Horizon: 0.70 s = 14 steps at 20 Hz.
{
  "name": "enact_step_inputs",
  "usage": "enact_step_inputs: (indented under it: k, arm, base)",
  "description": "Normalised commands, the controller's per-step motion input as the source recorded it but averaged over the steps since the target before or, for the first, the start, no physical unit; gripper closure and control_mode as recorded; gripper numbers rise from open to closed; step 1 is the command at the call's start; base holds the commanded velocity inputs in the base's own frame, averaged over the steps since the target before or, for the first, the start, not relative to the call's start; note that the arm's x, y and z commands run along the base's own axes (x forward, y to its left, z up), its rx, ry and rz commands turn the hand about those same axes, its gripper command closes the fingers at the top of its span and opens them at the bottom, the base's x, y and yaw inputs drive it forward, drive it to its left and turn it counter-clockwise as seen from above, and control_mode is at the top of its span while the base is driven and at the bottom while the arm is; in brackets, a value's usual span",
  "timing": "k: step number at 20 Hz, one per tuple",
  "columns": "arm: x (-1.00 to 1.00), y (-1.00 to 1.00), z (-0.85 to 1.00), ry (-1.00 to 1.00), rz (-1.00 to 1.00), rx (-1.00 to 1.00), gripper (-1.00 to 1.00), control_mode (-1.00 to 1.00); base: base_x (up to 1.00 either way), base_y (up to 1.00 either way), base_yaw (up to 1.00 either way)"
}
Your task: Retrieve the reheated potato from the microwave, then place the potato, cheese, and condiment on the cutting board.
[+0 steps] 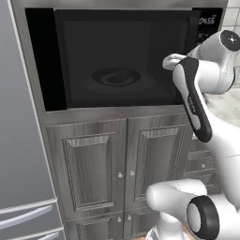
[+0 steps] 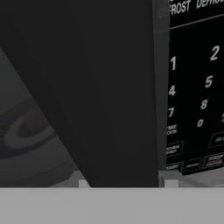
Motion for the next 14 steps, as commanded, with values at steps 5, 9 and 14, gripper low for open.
enact_step_inputs:
  k: [5, 9, 14]
  arm:
    - [-1.0, 0.35, 0.0, -0.03, 0.0, 0.0, 1.0, -1.0]
    - [-1.0, 0.38, 0.0, 0.0, 0.0, 0.0, 1.0, -1.0]
    - [-1.0, 0.39, 0.0, 0.0, 0.0, 0.0, 1.0, -1.0]
  base:
    - [0.0, 0.0, 0.0]
    - [0.0, 0.0, 0.0]
    - [0.0, 0.0, 0.0]
